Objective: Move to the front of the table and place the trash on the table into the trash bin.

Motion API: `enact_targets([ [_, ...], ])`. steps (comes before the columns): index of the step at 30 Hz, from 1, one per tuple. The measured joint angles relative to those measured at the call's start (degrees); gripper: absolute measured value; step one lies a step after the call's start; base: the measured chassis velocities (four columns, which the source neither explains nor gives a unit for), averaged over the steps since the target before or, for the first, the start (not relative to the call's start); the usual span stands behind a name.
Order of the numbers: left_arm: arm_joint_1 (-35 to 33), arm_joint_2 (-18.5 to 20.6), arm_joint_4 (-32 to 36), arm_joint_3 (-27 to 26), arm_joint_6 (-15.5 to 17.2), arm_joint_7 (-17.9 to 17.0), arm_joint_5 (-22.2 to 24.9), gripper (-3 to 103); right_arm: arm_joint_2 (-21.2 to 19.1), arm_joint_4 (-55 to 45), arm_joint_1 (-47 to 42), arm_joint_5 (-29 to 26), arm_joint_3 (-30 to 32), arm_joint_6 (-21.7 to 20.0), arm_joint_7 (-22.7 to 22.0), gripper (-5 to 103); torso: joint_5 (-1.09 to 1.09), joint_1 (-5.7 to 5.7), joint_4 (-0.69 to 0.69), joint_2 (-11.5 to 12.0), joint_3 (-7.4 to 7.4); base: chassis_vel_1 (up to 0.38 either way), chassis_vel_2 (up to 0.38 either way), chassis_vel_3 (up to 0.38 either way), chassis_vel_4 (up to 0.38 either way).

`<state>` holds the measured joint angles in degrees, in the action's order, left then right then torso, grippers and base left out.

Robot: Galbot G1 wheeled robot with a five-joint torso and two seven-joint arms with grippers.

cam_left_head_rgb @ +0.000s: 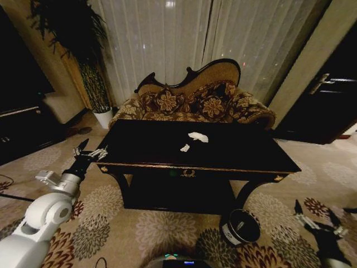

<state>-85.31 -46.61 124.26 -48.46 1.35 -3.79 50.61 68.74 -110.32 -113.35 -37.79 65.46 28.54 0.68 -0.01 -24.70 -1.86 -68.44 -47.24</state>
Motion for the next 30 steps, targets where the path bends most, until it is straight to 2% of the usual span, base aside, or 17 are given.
enact_targets([
  [4, 0.0, 0.0, 0.0, 0.0, 0.0, 0.0, 0.0, 100, -2.16, -4.71, -0.78, 0.57, 0.37, -3.16, -2.5, 100, 0.0, 0.0, 0.01, 0.0, 0.0, 0.0, 0.0, 0.0, 0.0],
  [7, 0.0, 0.0, 0.0, 0.0, 0.0, 0.0, 0.0, 100, -5.73, -10.4, -1.41, 0.32, 0.19, -7.94, -3.67, 100, 0.01, 0.0, 0.01, 0.0, 0.0, 0.0, 0.0, 0.0, 0.0],
  [11, 0.0, 0.0, 0.0, 0.0, 0.0, 0.0, 0.0, 100, -8.74, -13.83, -1.37, -0.04, -0.71, -11.64, -4.5, 100, 0.01, 0.0, 0.01, 0.0, 0.0, 0.0, 0.0, 0.0, 0.0],
  [12, 0.0, 0.0, 0.0, 0.0, 0.0, 0.0, 0.0, 100, -10.84, -15.56, -1.08, -0.08, -1.61, -14.13, -5.11, 100, 0.01, 0.0, 0.02, 0.0, 0.0, 0.0, 0.0, 0.0, 0.0],
  [15, 0.0, 0.0, 0.0, 0.0, 0.01, 0.0, 0.0, 100, -12.45, -16.56, -0.64, -0.22, -2.46, -16.13, -5.45, 100, 0.02, 0.0, 0.02, 0.0, -0.01, 0.0, 0.0, 0.0, 0.0],
  [17, 0.0, 0.0, 0.0, 0.0, 0.01, 0.0, 0.0, 100, -15.66, -17.53, 1.97, -0.39, -5.26, -19.86, -7.01, 100, 0.0, 0.0, 0.01, 0.0, -0.01, 0.0, 0.0, 0.0, 0.0],
  [19, 0.0, 0.0, 0.0, 0.0, 0.01, 0.0, 0.0, 100, -16.44, -17.56, 2.88, -0.39, -6.08, -20.76, -7.47, 100, 0.01, 0.0, 0.01, 0.0, 0.0, 0.0, 0.0, 0.0, 0.0],
  [23, 0.0, 0.0, 0.0, 0.0, 0.01, 0.0, 0.0, 100, -20.01, -17.78, 7.86, -0.57, -10.96, -26.51, -10.1, 100, 0.0, -0.01, 0.01, 0.0, -0.01, 0.0, 0.0, 0.0, 0.0],
  [24, 0.0, 0.0, 0.0, 0.0, 0.01, 0.0, 0.0, 100, -20.01, -17.78, 7.86, -0.57, -10.96, -26.51, -10.1, 100, 0.0, -0.01, 0.01, 0.0, -0.01, 0.0, 0.0, 0.0, 0.0],
  [27, 0.0, 0.0, 0.0, 0.0, 0.01, 0.0, 0.0, 100, -23.07, -17.88, 11.12, -2.93, -13.68, -31.82, -11.76, 100, 0.0, -0.01, 0.02, 0.0, -0.01, 0.0, 0.0, 0.0, 0.0],
  [30, 0.0, 0.0, 0.0, 0.0, 0.01, 0.0, 0.0, 100, -24.51, -17.91, 11.62, -4.38, -14.11, -33.47, -11.95, 100, 0.01, -0.01, 0.01, 0.0, -0.01, 0.0, 0.0, 0.0, 0.0],
])
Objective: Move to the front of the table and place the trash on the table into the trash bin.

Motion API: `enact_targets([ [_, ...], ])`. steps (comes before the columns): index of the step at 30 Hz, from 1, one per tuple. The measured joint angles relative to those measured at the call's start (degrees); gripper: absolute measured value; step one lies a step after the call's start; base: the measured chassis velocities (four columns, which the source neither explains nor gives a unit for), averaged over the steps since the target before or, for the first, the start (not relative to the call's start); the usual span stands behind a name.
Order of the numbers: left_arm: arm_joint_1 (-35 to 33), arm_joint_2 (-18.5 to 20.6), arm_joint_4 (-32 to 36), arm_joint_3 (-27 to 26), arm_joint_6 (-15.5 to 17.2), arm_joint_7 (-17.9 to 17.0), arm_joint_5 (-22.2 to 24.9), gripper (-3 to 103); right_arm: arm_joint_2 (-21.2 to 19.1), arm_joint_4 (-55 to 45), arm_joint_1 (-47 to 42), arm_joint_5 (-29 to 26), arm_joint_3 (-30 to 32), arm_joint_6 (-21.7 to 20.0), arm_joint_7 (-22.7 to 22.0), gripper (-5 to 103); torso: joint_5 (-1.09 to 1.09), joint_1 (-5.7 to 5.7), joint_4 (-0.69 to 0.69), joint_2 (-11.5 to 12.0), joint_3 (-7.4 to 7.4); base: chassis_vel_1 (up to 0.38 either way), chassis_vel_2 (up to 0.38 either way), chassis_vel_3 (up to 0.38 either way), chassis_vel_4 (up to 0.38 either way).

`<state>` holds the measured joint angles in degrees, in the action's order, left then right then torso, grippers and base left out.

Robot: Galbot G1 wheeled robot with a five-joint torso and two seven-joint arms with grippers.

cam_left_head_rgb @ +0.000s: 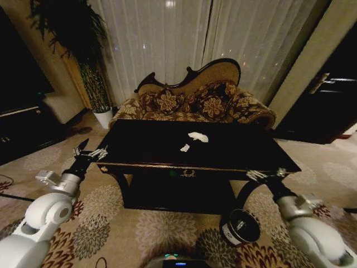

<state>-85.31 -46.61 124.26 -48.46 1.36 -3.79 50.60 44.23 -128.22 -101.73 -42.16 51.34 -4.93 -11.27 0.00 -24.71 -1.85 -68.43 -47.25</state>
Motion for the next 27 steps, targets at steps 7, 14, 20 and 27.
enact_targets([
  [7, 0.0, 0.0, 0.0, 0.0, 0.0, 0.0, 0.0, 100, -6.26, -0.42, 4.29, -3.39, -3.82, -3.97, -0.58, 100, 0.0, 0.0, -0.01, 0.0, 0.0, 0.0, 0.0, 0.0, 0.0],
  [14, 0.0, 0.0, 0.0, 0.0, 0.0, 0.01, 0.0, 100, -13.33, 3.67, 11.15, -5.45, -9.43, -4.26, 0.19, 100, 0.0, 0.0, 0.01, 0.0, 0.0, 0.0, 0.0, 0.0, 0.0],
  [20, 0.0, 0.0, 0.0, 0.0, 0.0, 0.01, 0.0, 100, -15.28, 6.26, 16.61, -5.58, -15.87, -4.18, 0.71, 100, 0.0, 0.0, -0.01, 0.0, 0.0, 0.0, 0.0, 0.0, 0.0],
  [27, 0.0, 0.0, 0.0, 0.0, 0.0, 0.0, 0.0, 100, -17.26, 10.14, 27.3, -6.06, -27.7, -3.94, 1.58, 100, 0.01, 0.0, 0.0, 0.0, 0.01, 0.0, 0.0, 0.0, 0.0],
])
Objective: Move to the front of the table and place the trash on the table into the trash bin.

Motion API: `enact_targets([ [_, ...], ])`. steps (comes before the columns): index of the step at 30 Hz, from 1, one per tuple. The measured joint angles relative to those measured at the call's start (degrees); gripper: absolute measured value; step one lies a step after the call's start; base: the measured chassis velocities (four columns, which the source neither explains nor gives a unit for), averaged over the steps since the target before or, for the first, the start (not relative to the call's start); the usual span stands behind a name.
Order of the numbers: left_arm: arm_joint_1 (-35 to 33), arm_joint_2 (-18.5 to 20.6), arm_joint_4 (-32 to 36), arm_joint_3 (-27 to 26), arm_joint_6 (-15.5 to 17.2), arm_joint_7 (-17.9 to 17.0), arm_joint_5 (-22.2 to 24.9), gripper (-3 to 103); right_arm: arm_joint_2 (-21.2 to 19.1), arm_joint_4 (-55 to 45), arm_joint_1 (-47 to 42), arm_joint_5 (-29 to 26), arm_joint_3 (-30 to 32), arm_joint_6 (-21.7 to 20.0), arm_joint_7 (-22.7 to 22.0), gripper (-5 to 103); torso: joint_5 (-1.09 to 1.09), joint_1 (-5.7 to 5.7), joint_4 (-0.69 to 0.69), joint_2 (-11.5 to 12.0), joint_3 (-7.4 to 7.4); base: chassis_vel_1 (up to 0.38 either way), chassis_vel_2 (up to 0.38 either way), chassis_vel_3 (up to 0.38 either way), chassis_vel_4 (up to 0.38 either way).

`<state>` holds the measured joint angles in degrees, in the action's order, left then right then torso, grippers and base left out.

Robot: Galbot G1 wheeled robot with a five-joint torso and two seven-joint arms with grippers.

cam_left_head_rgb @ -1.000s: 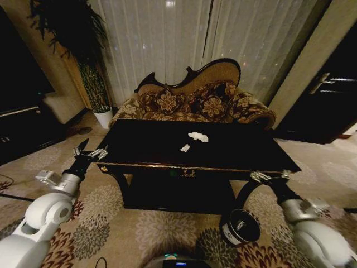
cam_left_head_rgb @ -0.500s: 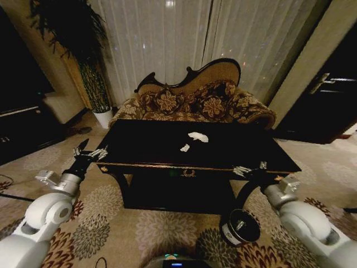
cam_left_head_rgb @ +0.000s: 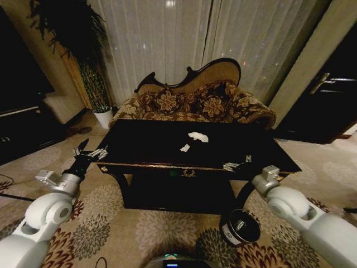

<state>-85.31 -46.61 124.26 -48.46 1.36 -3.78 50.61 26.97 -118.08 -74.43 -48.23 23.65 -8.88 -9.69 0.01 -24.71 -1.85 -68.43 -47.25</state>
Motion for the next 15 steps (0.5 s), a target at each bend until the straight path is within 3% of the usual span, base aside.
enact_targets([
  [9, 0.0, 0.0, -0.01, 0.0, 0.0, 0.0, 0.0, 100, 0.26, 4.79, 15.37, -1.32, -15.57, -0.31, 0.27, 100, 0.0, 0.0, 0.01, 0.0, 0.0, 0.0, 0.0, 0.0, 0.0],
  [15, 0.0, 0.0, 0.0, 0.0, 0.0, 0.0, 0.0, 100, 0.94, 5.56, 20.46, -1.46, -21.65, -0.7, 0.16, 100, -0.01, 0.0, 0.0, 0.0, 0.0, 0.0, 0.0, 0.0, 0.0],
])
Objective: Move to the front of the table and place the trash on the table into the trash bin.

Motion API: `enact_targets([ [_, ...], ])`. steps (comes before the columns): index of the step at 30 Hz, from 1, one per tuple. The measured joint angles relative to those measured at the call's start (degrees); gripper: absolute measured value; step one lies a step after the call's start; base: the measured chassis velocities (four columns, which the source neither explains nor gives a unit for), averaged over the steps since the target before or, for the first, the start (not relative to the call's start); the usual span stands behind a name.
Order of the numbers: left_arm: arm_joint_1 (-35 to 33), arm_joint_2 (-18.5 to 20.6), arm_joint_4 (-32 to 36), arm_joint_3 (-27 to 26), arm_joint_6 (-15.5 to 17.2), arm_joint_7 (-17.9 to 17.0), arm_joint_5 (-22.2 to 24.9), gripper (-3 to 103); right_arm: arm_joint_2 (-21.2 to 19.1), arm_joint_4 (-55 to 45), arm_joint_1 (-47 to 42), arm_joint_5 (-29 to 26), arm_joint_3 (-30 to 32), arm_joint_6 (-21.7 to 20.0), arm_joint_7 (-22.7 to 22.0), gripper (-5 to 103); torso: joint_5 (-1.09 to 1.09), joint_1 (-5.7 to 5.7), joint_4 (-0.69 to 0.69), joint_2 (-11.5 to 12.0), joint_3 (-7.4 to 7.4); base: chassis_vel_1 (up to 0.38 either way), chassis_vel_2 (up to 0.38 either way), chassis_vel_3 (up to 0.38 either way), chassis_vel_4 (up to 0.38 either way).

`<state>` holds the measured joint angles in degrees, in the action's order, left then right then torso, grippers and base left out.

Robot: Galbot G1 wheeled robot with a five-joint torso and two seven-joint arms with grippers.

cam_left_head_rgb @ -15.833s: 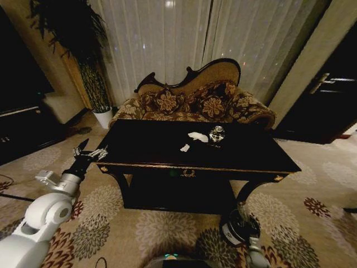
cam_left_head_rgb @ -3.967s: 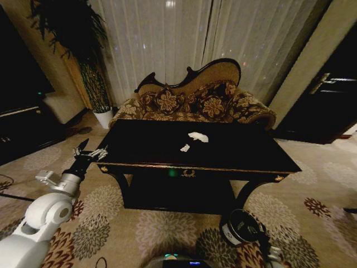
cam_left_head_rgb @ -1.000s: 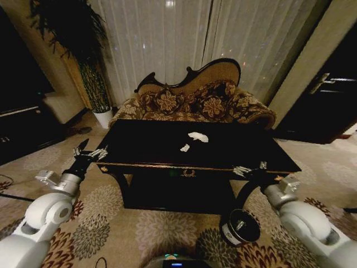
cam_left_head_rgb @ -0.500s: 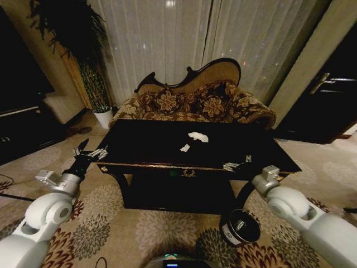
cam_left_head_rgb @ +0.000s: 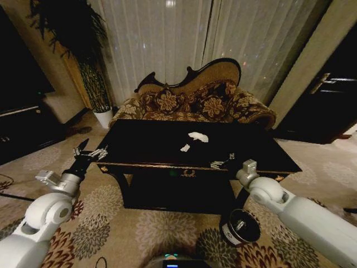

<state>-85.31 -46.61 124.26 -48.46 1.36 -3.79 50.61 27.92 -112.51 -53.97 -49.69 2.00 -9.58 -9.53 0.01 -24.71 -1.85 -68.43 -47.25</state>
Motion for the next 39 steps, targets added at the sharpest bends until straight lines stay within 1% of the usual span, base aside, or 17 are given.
enact_targets([
  [6, 0.0, 0.0, 0.0, 0.0, 0.0, 0.0, 0.0, 100, 1.97, 0.56, 5.12, -0.22, -5.98, -0.75, -0.75, 100, 0.0, 0.0, 0.0, -0.01, 0.0, 0.0, 0.0, 0.0, 0.0],
  [8, 0.0, 0.0, 0.0, 0.0, 0.0, 0.0, 0.0, 100, 2.17, 0.84, 5.91, -0.23, -6.66, -0.77, -0.76, 100, 0.0, 0.0, 0.0, -0.01, 0.0, 0.0, 0.0, 0.0, 0.0],
  [10, 0.0, 0.0, 0.0, 0.0, 0.0, 0.0, 0.0, 100, 2.85, 1.88, 8.95, -0.27, -9.13, -0.8, -0.76, 100, -0.01, 0.0, 0.0, -0.01, 0.0, 0.0, 0.0, 0.0, 0.0],
  [12, 0.0, 0.0, 0.0, 0.0, 0.0, 0.0, 0.0, 100, 3.23, 2.28, 10.3, -0.4, -10.14, -0.81, -0.77, 100, -0.01, 0.0, -0.01, -0.01, 0.0, 0.0, 0.0, 0.0, 0.0],
  [13, 0.0, 0.0, 0.0, 0.0, 0.0, 0.0, 0.0, 100, 4.34, 3.12, 13.34, -1.08, -12.32, -1.01, -1.15, 100, 0.0, 0.01, 0.0, -0.01, 0.0, 0.0, 0.0, 0.0, 0.0],
  [15, 0.0, 0.0, 0.0, 0.0, 0.0, 0.0, 0.0, 100, 4.76, 3.37, 14.28, -1.37, -13.1, -1.15, -1.31, 100, 0.0, 0.01, 0.0, -0.01, 0.0, 0.0, 0.0, 0.0, 0.0],
  [18, 0.0, 0.0, 0.0, 0.0, 0.0, 0.0, 0.0, 100, 6.64, 4.43, 18.67, -2.68, -16.83, -1.84, -2.18, 100, 0.01, 0.0, 0.01, -0.01, 0.0, 0.0, 0.0, 0.0, 0.0],
  [23, 0.0, 0.0, 0.0, 0.0, 0.0, 0.0, 0.0, 100, 7.3, 5.25, 22.2, -3.71, -20.45, -2.25, -2.68, 100, 0.0, 0.0, 0.0, -0.01, 0.0, 0.0, 0.0, 0.0, 0.0],
  [31, 0.0, 0.0, 0.0, 0.0, 0.0, 0.0, 0.0, 100, 8.05, 6.61, 25.18, -4.2, -23.34, -2.48, -2.74, 100, 0.0, 0.0, 0.0, 0.0, 0.0, 0.0, 0.0, 0.0, 0.0],
  [39, 0.0, 0.0, 0.0, 0.0, 0.0, 0.0, 0.0, 100, 10.3, 8.47, 27.63, -3.8, -26.04, -2.62, -3.42, 100, 0.0, 0.0, 0.0, -0.01, 0.0, 0.0, 0.0, 0.0, 0.0],
])
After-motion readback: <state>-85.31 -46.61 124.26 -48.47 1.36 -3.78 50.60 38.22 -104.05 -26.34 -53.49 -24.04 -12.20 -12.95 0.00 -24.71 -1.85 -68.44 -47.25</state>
